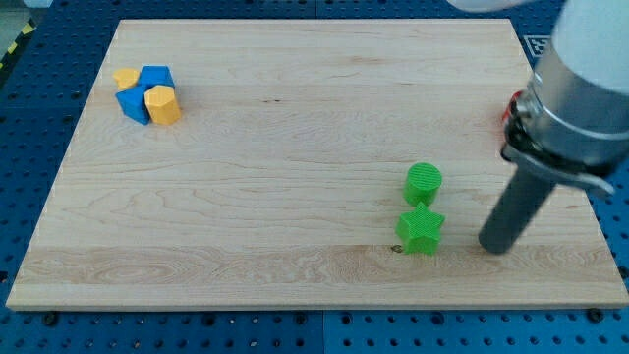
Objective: Slide the green star left a bit
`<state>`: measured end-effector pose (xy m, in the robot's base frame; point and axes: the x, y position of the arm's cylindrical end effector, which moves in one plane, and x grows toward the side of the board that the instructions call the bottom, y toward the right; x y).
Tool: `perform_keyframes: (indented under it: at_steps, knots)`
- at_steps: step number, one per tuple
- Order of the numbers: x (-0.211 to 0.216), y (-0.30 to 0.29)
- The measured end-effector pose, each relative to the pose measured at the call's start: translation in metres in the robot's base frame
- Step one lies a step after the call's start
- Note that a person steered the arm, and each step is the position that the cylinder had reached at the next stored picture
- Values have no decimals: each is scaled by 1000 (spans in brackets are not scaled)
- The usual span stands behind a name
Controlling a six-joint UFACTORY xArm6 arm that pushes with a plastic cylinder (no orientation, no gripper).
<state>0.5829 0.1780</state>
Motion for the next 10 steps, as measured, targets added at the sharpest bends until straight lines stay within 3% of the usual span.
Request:
perform_keyframes:
  at_steps: [1, 3, 7, 10]
  knots:
    - [30, -28]
    - [15, -115]
    - [-14, -105]
    - [-7, -67]
